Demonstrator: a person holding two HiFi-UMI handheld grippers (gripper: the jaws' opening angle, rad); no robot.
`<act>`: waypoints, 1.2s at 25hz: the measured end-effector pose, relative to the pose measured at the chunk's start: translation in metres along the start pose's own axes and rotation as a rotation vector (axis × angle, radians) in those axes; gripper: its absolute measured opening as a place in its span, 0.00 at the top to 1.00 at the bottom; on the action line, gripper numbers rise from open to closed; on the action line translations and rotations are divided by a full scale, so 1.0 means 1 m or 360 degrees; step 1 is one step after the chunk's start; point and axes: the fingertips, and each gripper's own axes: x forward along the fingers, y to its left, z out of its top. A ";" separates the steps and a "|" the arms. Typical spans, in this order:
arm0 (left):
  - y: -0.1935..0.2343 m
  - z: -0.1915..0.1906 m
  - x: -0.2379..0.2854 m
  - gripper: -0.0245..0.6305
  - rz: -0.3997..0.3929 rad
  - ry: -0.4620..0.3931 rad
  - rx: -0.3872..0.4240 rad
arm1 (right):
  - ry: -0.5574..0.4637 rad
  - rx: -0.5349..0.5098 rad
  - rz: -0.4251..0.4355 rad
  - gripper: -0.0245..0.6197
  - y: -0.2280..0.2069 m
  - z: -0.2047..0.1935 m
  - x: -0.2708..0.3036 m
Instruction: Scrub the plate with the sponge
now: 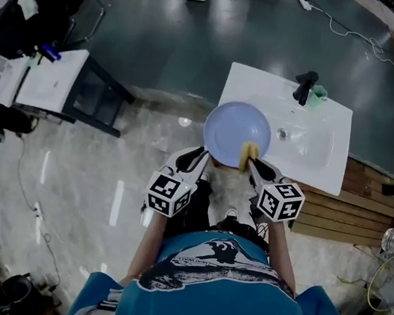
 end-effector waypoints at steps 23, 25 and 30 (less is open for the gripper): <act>0.098 -0.084 0.117 0.72 -0.0403 0.0578 -0.0099 | 0.0386 -0.0258 -0.0513 0.91 -0.094 0.016 0.143; 0.102 -0.089 0.123 0.71 -0.0407 0.0604 -0.0143 | 0.0439 -0.0269 -0.0560 0.91 -0.108 0.011 0.153; 0.110 -0.101 0.130 0.75 -0.0403 0.0658 -0.0194 | 0.0536 -0.0263 -0.0694 0.91 -0.133 0.005 0.169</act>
